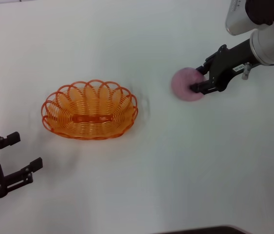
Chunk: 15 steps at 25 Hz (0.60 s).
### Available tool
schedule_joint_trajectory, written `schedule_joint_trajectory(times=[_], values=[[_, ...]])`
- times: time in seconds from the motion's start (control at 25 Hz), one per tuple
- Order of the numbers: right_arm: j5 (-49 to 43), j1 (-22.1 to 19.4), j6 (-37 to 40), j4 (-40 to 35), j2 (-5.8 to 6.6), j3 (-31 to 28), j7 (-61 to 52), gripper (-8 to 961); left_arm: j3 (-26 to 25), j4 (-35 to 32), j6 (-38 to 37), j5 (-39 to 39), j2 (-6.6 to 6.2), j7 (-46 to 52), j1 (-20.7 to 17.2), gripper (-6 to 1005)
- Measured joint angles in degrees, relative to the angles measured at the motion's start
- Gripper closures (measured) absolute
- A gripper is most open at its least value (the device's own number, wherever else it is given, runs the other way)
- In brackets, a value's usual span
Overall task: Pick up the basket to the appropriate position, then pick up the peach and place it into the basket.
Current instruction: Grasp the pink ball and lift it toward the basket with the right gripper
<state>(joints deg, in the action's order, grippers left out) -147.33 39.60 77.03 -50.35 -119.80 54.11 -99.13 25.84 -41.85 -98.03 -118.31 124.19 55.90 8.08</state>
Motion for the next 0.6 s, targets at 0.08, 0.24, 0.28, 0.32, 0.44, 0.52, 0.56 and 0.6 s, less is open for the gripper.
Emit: schedule_joint_trajectory(times=[0.08,0.24,0.28,0.32,0.44,0.52,0.56,0.6], values=[[0.16,-0.05,-0.02,-0.01,-0.01,0.03,0.00,324,0.00,-0.01,-0.02,0.01,-0.01,0.00,0.00,159],[0.22,-0.18,-0.06,-0.19,0.00,0.03,-0.01,549,0.00,-0.07,-0.08,0.04,-0.07,0.00,0.00,158],[0.23,-0.19,-0.09,-0.19,0.00,0.03,-0.01,631,0.00,-0.08,-0.08,0.04,-0.08,0.00,0.00,158],[0.24,-0.20,-0.12,-0.19,0.01,0.03,-0.01,714,0.00,-0.08,-0.08,0.04,-0.08,0.00,0.00,158],[0.27,-0.22,-0.19,-0.18,0.01,0.03,-0.01,731,0.00,-0.08,-0.08,0.04,-0.09,0.00,0.00,158],[0.28,-0.23,-0.29,-0.16,0.01,0.03,-0.01,743,0.00,-0.08,-0.08,0.03,-0.09,0.00,0.00,158],[0.29,-0.23,-0.33,-0.14,0.01,0.03,-0.01,748,0.00,-0.08,-0.08,0.01,-0.09,0.00,0.00,158],[0.29,-0.23,-0.35,-0.12,0.01,0.03,-0.01,754,0.00,-0.08,-0.08,-0.02,-0.09,0.00,0.00,158]])
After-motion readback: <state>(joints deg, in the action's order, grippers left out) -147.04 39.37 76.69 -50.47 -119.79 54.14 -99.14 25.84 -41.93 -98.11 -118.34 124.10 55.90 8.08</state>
